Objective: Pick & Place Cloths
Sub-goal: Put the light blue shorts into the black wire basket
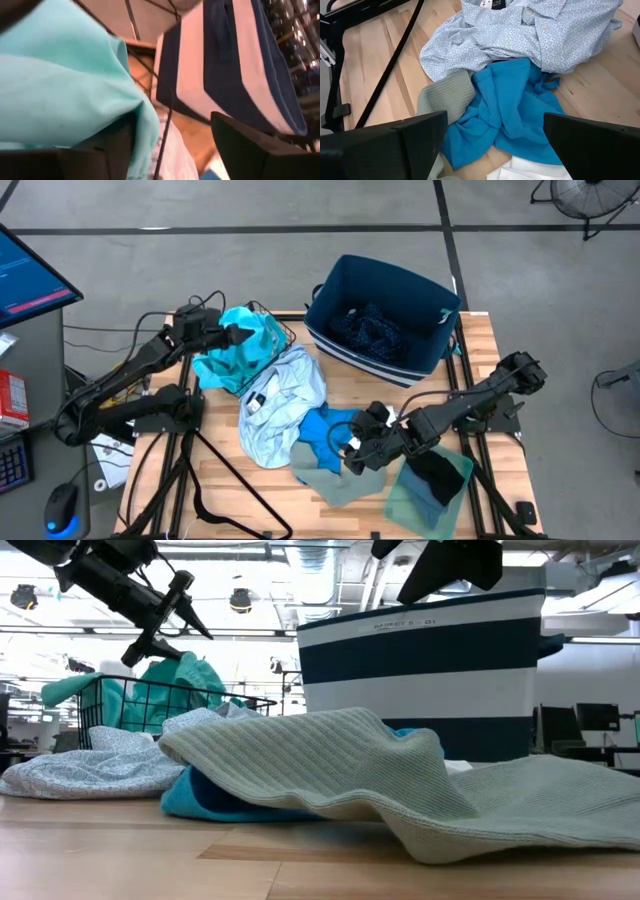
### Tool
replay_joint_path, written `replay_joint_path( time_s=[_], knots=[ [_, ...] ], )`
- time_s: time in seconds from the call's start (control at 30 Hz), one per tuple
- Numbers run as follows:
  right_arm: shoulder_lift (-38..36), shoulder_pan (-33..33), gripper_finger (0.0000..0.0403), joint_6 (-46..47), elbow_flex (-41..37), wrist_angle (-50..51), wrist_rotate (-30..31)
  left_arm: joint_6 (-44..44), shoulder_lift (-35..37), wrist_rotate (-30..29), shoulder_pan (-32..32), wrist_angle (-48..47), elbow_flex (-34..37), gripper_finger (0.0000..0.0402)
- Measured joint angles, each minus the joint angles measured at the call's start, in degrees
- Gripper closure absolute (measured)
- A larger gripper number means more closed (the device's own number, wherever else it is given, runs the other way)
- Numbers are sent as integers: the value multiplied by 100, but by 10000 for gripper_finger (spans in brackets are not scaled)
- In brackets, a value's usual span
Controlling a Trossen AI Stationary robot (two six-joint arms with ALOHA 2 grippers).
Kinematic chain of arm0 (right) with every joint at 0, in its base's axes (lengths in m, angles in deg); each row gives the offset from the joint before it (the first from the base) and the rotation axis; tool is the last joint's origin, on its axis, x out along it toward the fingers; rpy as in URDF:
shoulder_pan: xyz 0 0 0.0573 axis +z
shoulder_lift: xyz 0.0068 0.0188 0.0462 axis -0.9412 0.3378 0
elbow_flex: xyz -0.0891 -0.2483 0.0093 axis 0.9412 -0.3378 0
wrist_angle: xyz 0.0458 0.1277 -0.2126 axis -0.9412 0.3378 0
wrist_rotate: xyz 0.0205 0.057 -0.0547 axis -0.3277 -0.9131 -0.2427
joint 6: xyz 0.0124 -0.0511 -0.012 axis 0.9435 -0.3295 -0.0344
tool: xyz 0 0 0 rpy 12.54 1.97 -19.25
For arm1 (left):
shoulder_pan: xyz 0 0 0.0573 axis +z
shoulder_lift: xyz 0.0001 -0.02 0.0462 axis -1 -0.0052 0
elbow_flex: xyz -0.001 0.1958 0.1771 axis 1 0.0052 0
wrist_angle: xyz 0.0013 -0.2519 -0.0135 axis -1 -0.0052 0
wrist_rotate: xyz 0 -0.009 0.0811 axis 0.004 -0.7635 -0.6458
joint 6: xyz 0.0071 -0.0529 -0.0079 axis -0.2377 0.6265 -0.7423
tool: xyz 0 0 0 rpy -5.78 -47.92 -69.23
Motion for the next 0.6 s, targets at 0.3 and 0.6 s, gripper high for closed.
replay_joint_path(
  time_s=[0.3, 0.6],
  knots=[
    [0, 0, 81, -23, 0, 81, -2, -16, 308, 1259, -298, -225, 0, 127],
    [0, 0, 81, -41, 0, 117, -2, -176, 780, 1052, -535, -1269, -2, 141]
  ],
)
